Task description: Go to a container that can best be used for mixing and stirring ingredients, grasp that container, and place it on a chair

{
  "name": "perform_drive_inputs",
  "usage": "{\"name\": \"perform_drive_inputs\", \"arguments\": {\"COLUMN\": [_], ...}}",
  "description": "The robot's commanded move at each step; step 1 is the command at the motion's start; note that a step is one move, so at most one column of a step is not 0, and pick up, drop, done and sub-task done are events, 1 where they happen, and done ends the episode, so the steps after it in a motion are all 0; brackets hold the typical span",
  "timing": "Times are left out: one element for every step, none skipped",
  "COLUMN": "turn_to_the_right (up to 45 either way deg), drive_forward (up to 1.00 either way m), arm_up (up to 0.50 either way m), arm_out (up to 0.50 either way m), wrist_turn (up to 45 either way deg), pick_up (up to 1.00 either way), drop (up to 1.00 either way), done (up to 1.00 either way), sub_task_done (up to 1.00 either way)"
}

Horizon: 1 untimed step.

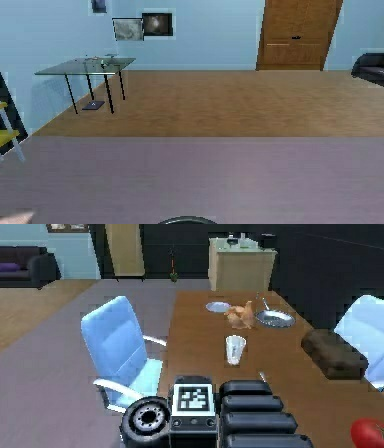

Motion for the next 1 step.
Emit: {"name": "perform_drive_inputs", "arguments": {"turn_to_the_right": [0.0], "drive_forward": [0.2], "arm_up": [0.0], "arm_out": [0.0], "wrist_turn": [0.0], "pick_up": [0.0], "drop": [0.0], "done": [0.0], "sub_task_done": [0.0]}}
